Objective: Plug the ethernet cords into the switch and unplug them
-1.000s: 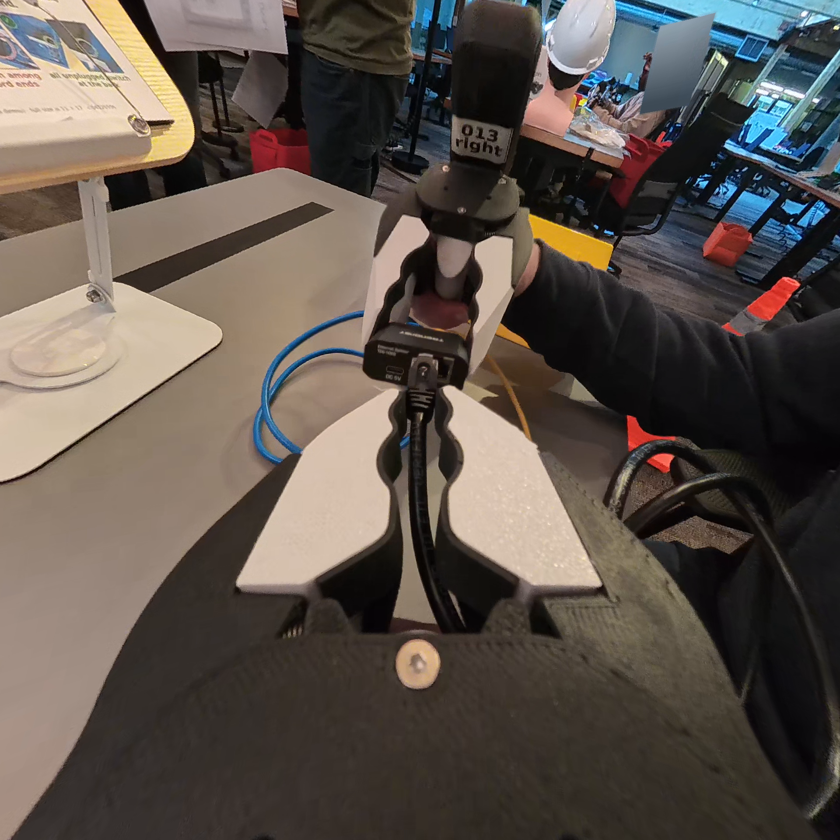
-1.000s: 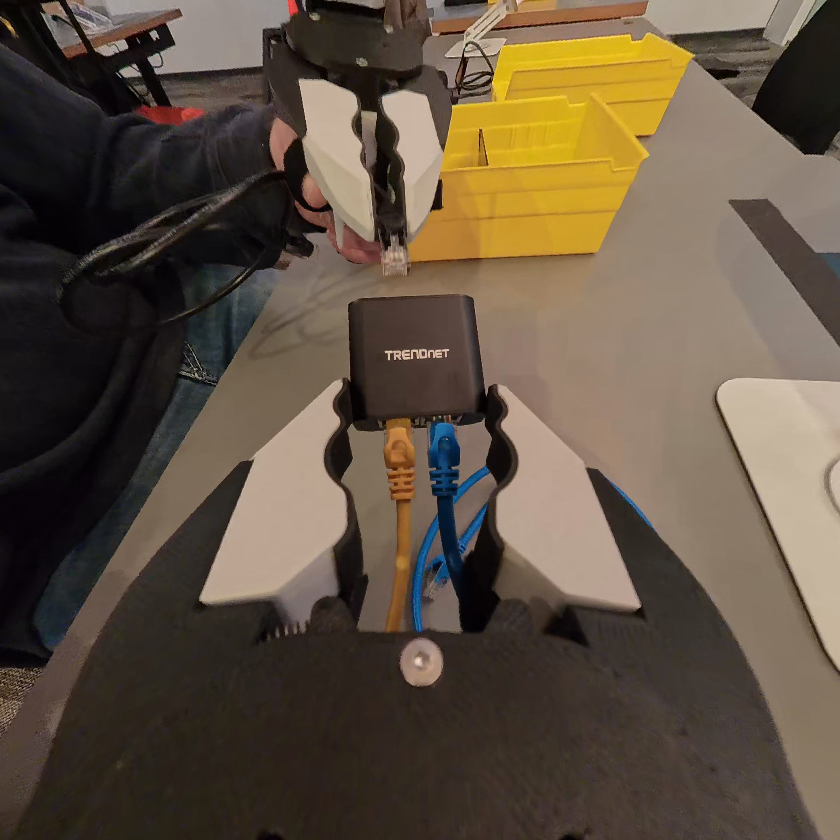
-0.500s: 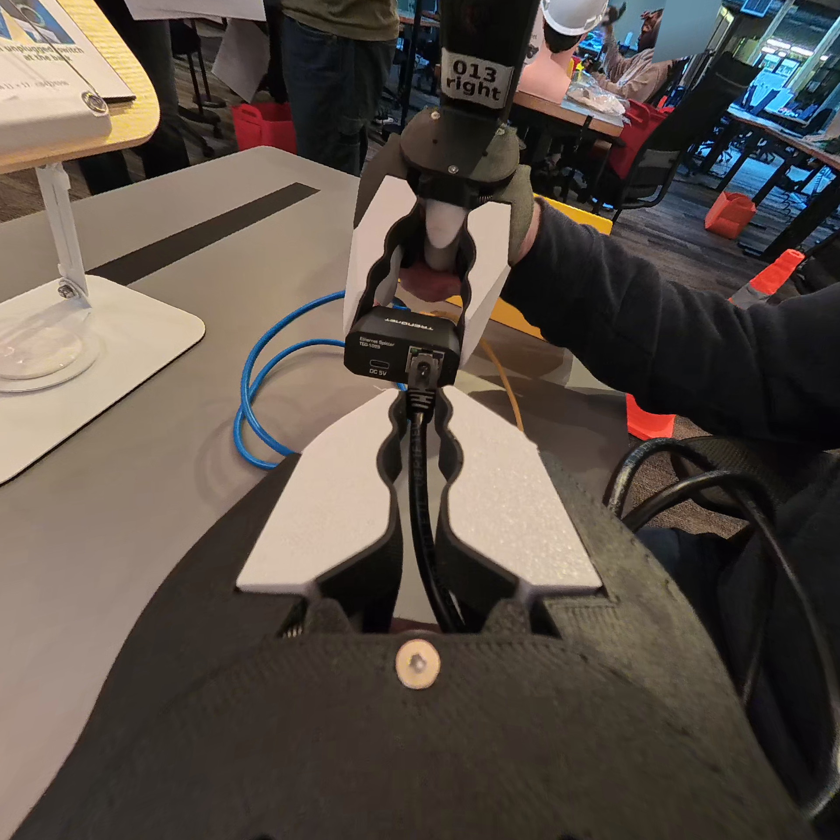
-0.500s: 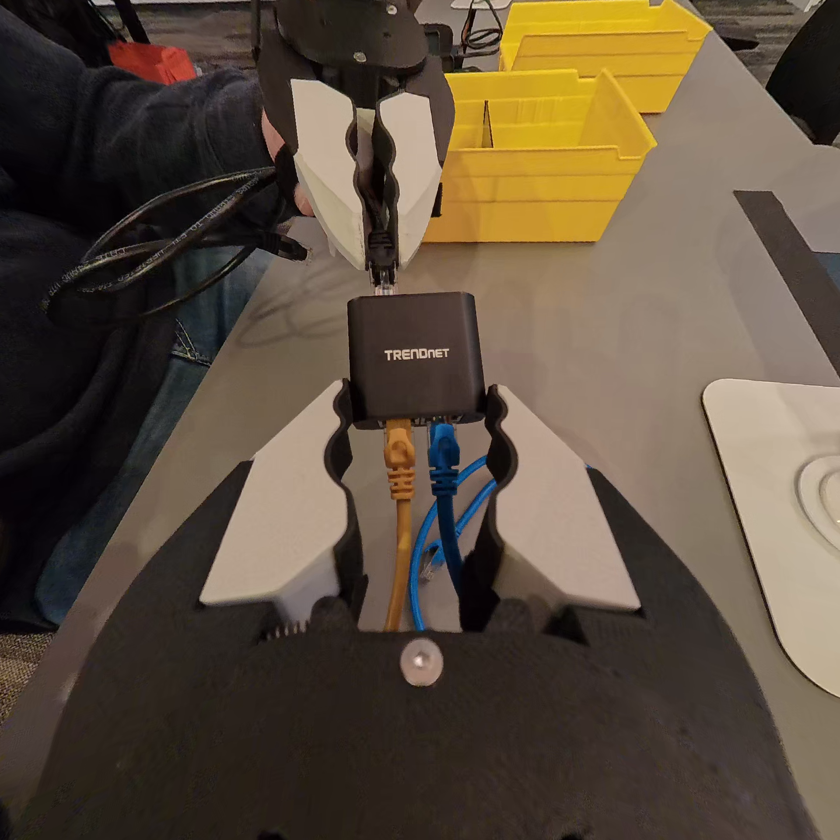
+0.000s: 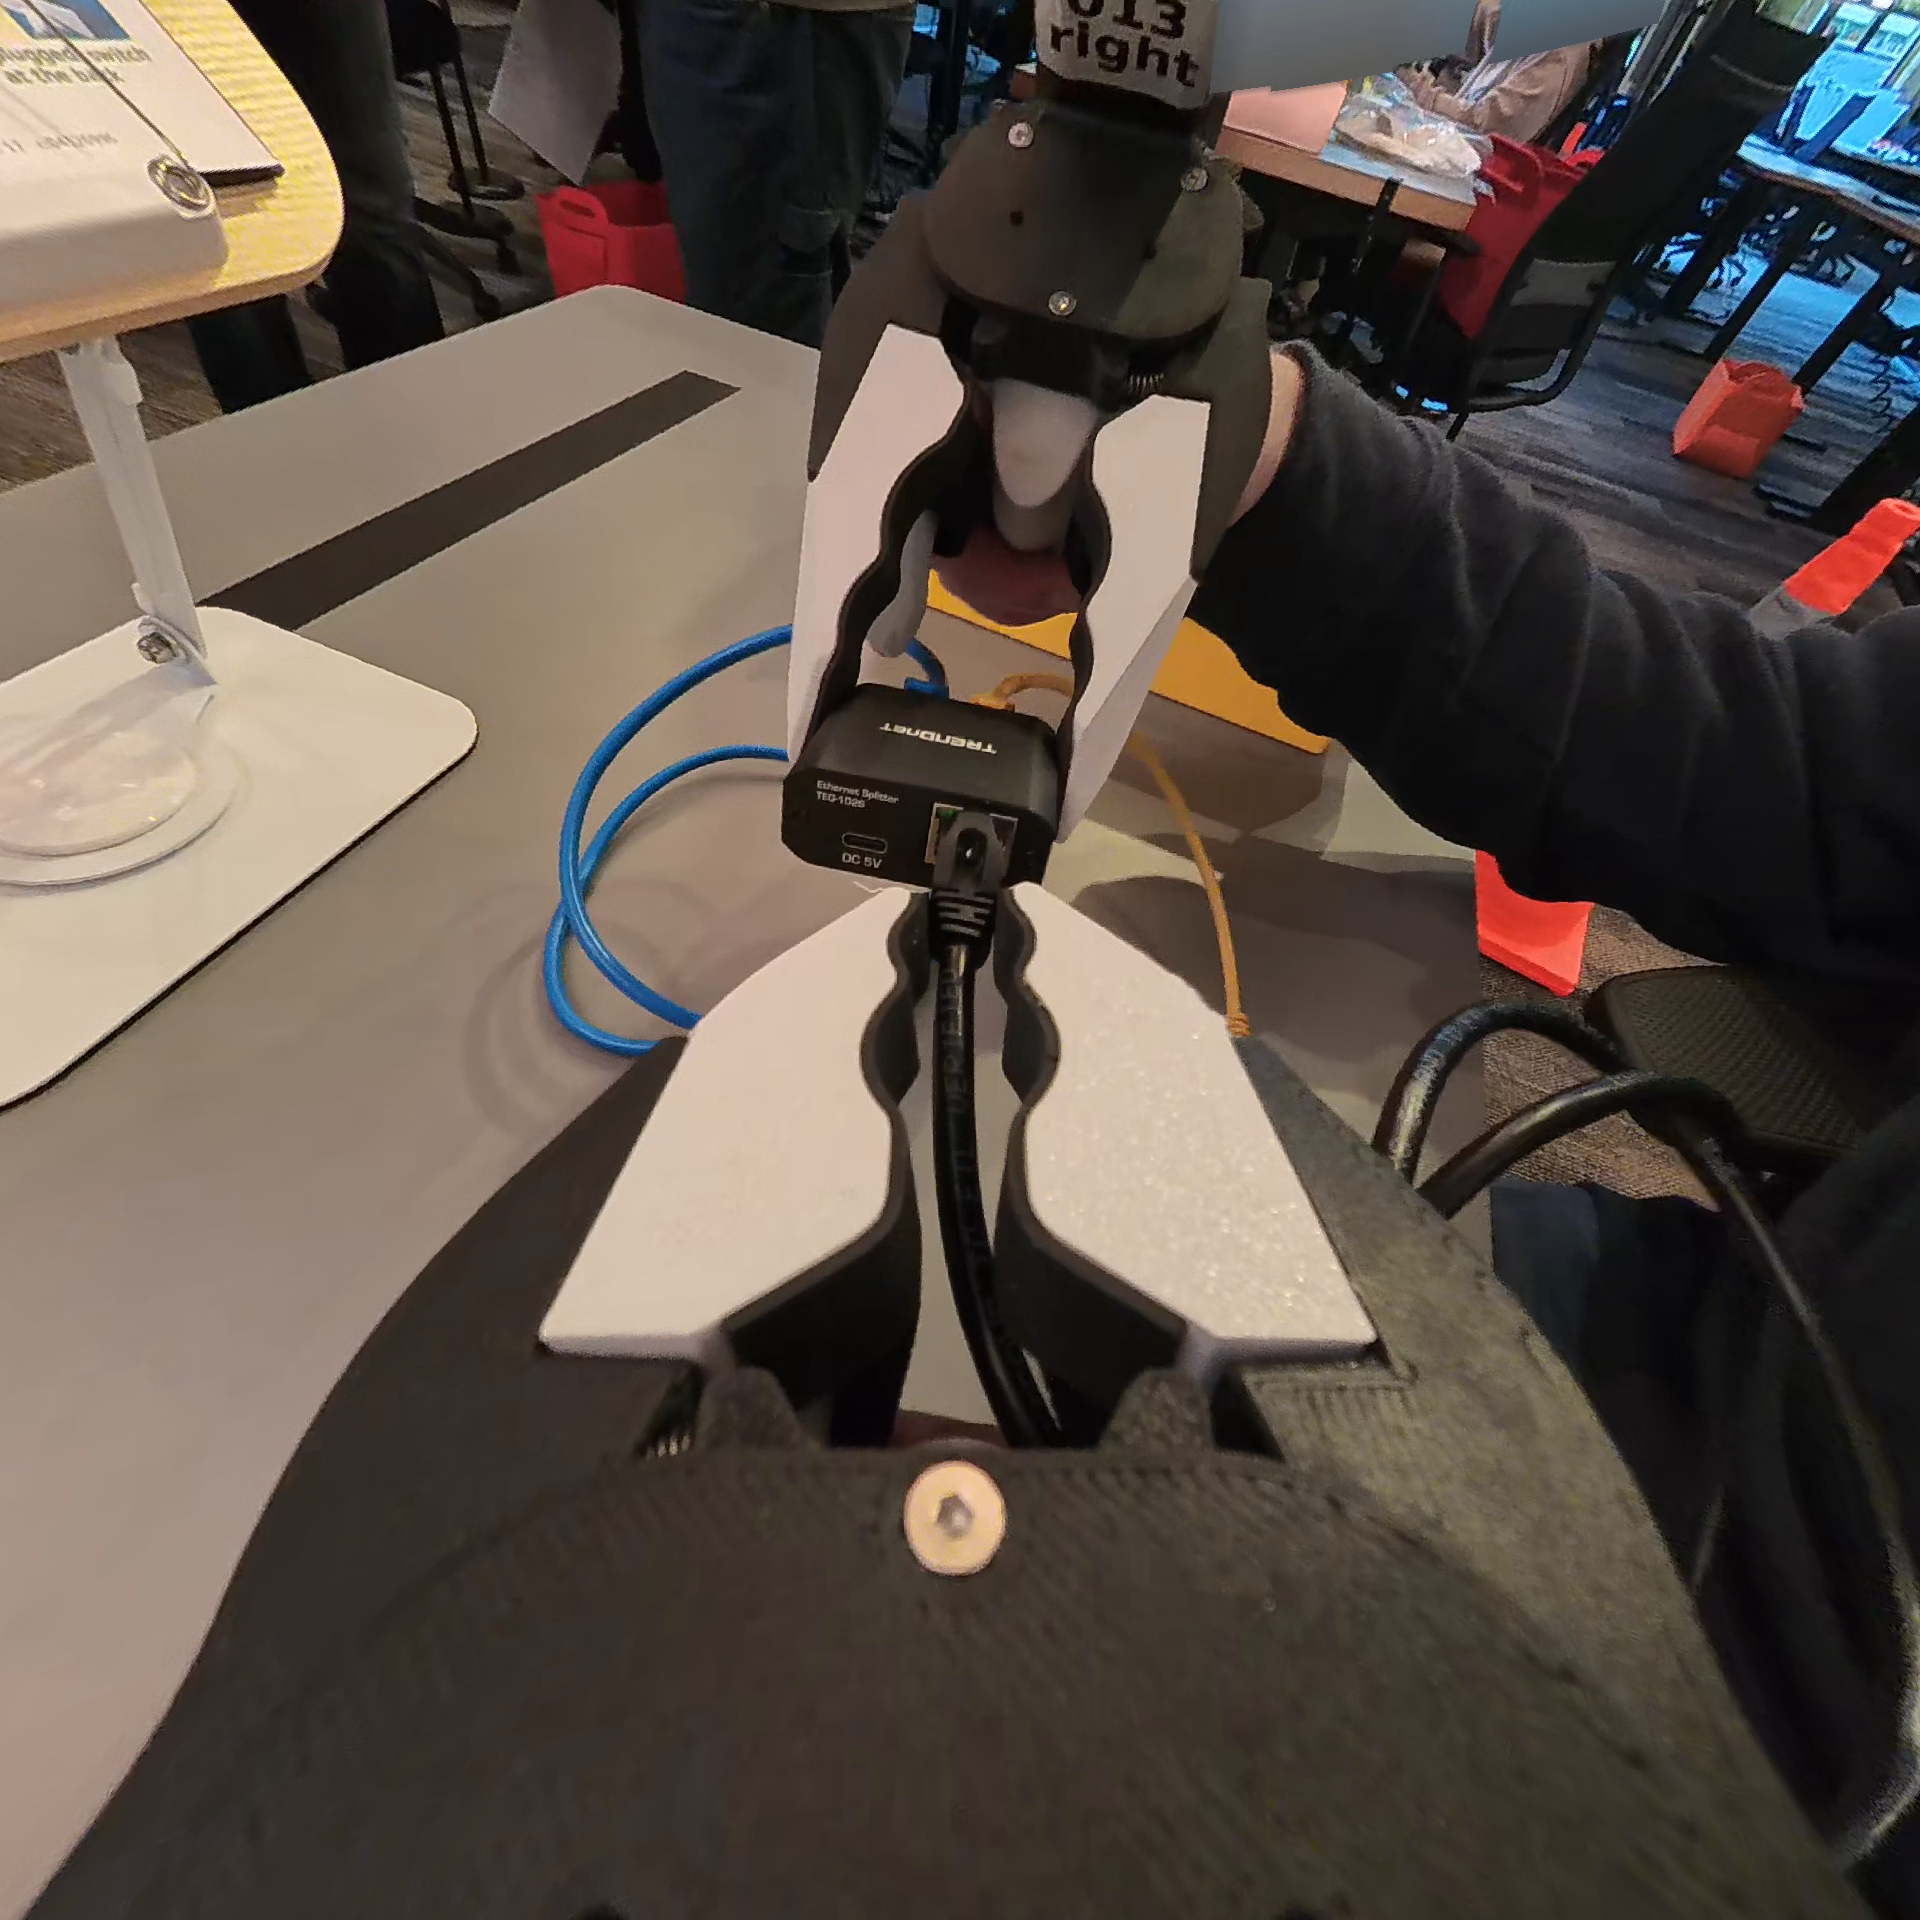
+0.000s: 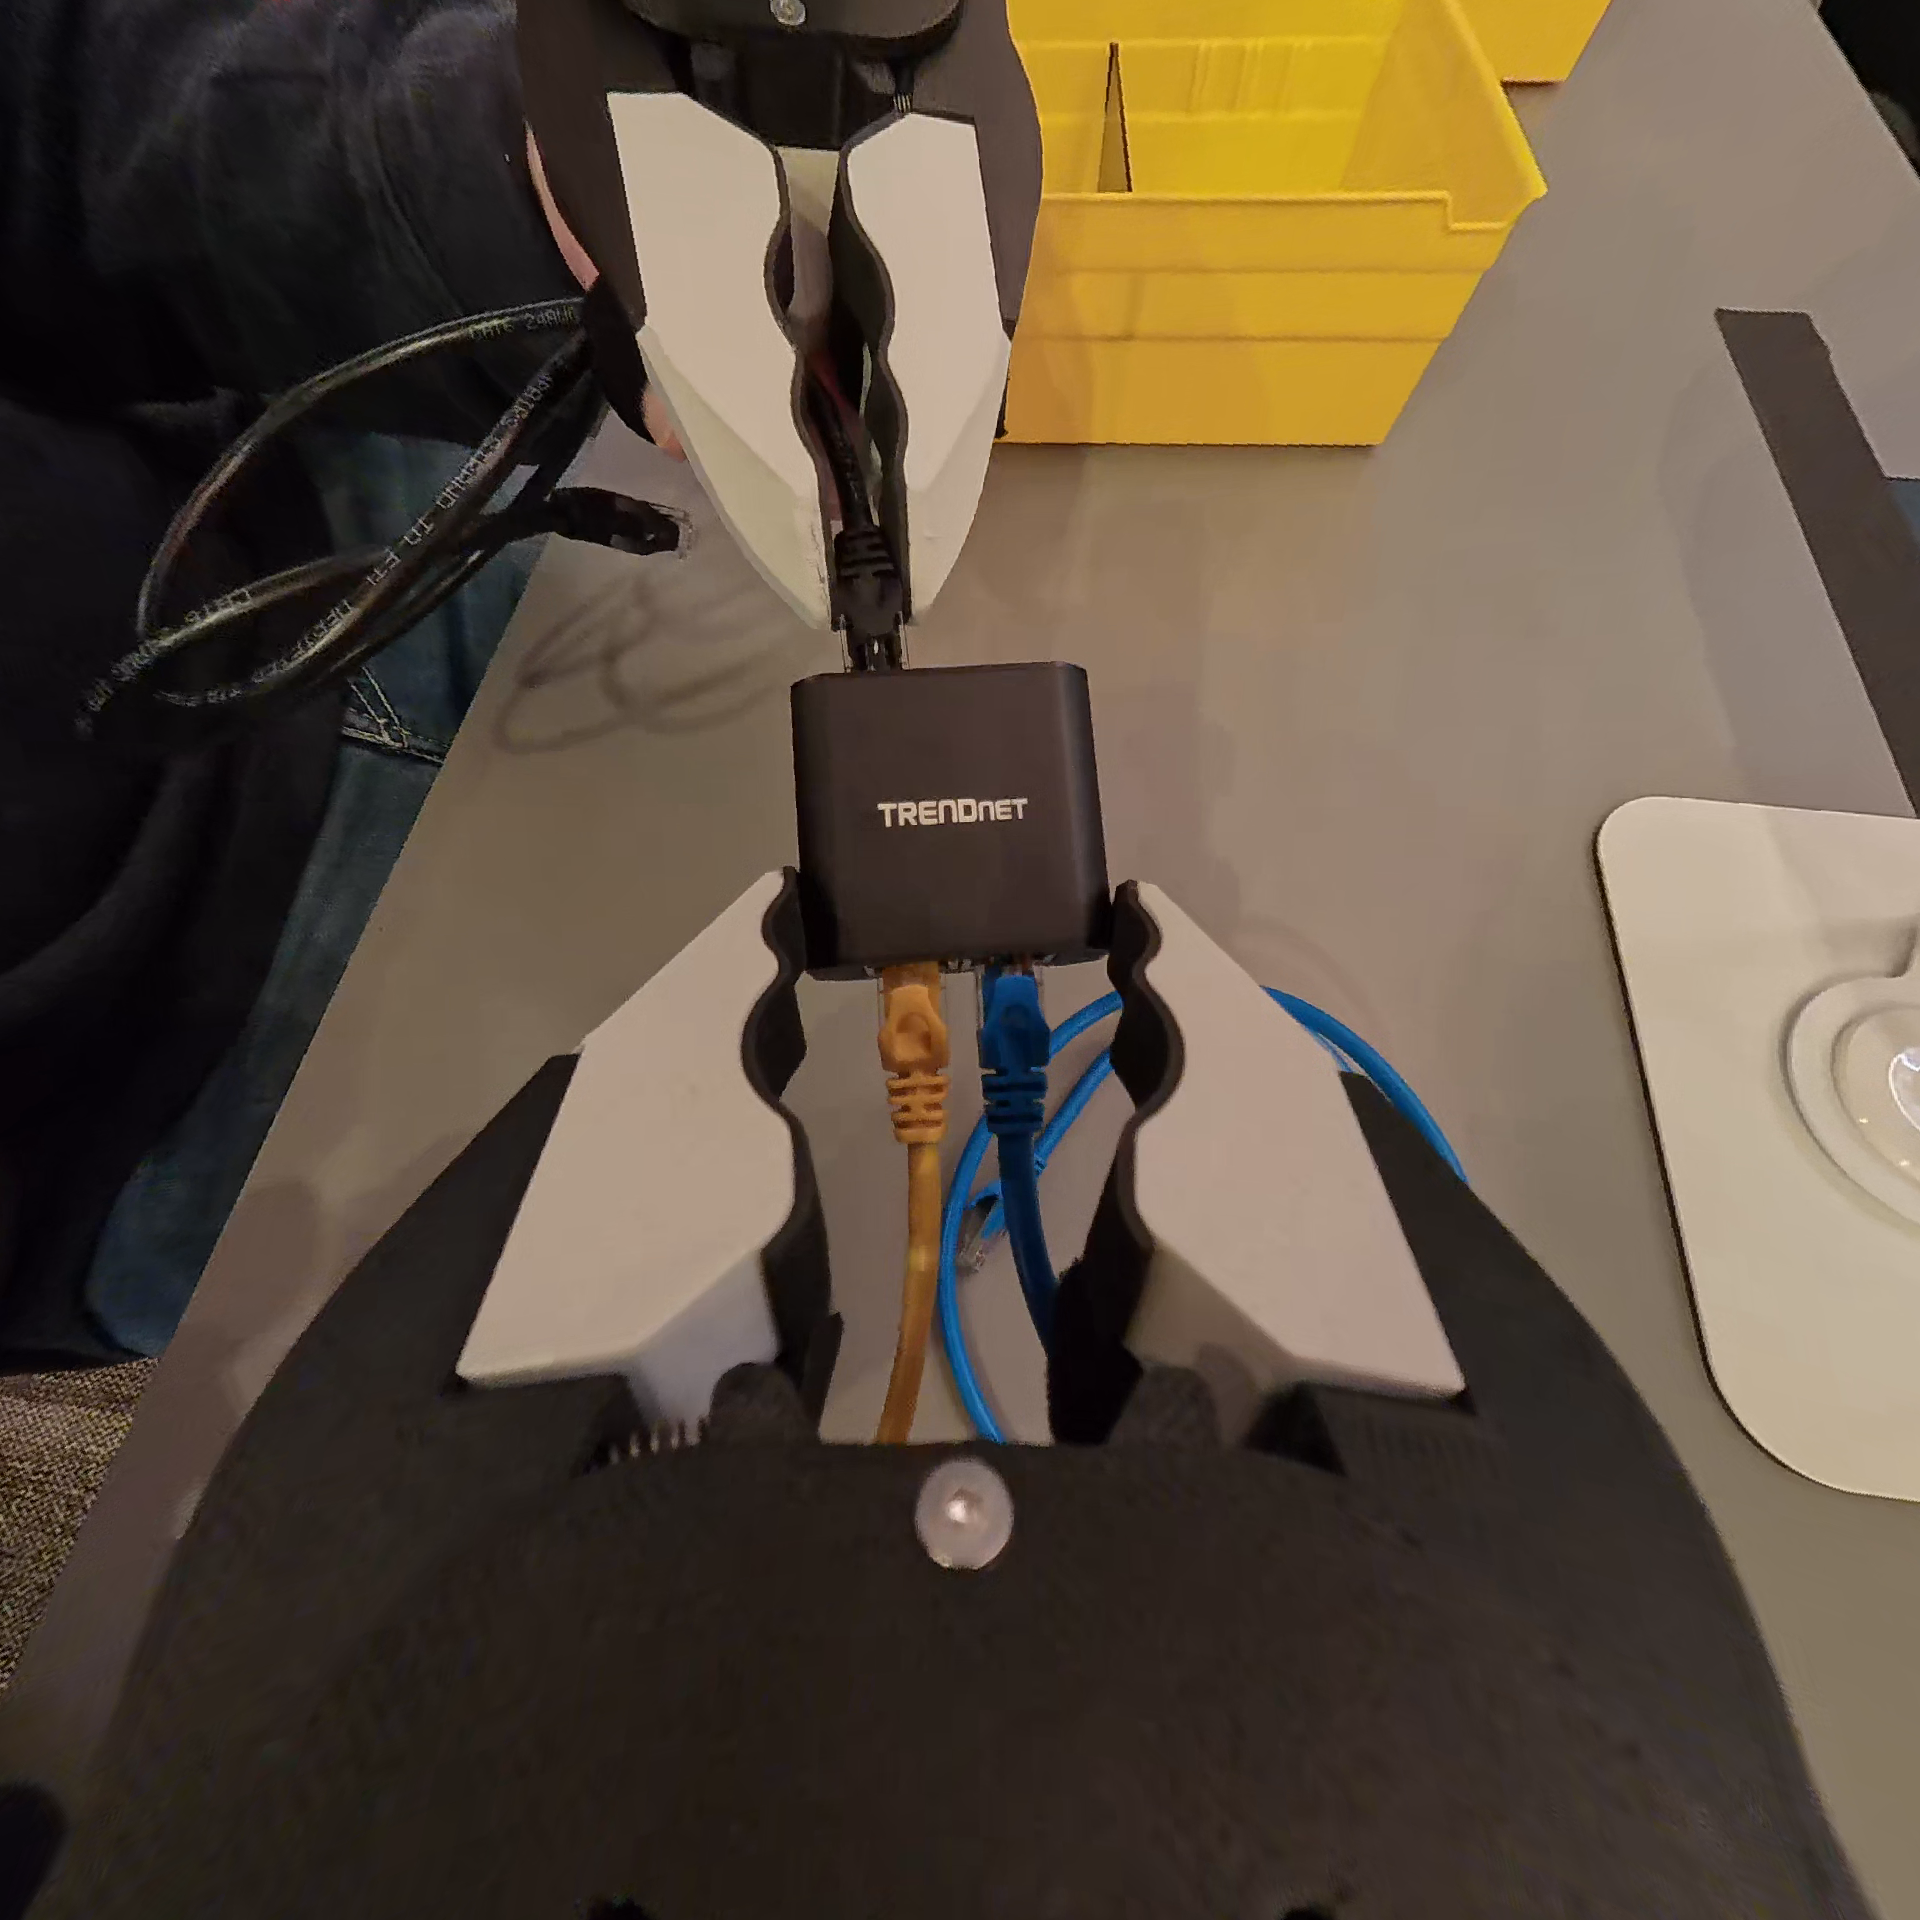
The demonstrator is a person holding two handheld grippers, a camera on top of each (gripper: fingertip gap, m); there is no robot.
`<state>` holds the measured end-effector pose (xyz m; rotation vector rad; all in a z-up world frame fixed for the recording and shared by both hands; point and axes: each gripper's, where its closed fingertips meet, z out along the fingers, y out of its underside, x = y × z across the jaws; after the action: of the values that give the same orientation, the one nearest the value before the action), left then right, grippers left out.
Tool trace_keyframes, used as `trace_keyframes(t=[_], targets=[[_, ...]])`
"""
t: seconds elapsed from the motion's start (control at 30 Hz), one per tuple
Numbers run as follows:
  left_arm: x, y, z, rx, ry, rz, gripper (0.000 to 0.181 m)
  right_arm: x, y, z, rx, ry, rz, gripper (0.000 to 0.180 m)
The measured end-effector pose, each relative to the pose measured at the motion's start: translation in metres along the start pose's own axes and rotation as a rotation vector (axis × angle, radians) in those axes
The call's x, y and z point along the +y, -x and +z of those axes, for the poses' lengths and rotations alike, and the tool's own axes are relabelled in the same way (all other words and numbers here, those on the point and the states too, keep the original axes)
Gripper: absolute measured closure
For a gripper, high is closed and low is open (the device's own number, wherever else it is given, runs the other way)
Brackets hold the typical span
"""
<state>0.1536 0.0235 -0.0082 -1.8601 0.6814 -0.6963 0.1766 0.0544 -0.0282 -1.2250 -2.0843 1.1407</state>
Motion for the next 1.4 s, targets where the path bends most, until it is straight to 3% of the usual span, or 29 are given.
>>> trace_keyframes(t=[1.2, 1.4], targets=[[-0.006, -0.004, 0.0, -0.035, -0.041, 0.057, 0.169, -0.008, 0.003, -0.003, 0.051, -0.036, -0.048, 0.121], [0.001, 0.01, 0.01, -0.189, 0.027, 0.141, 0.165, 0.006, -0.006, -0.004, 0.163, 0.038, -0.056, 0.121]])
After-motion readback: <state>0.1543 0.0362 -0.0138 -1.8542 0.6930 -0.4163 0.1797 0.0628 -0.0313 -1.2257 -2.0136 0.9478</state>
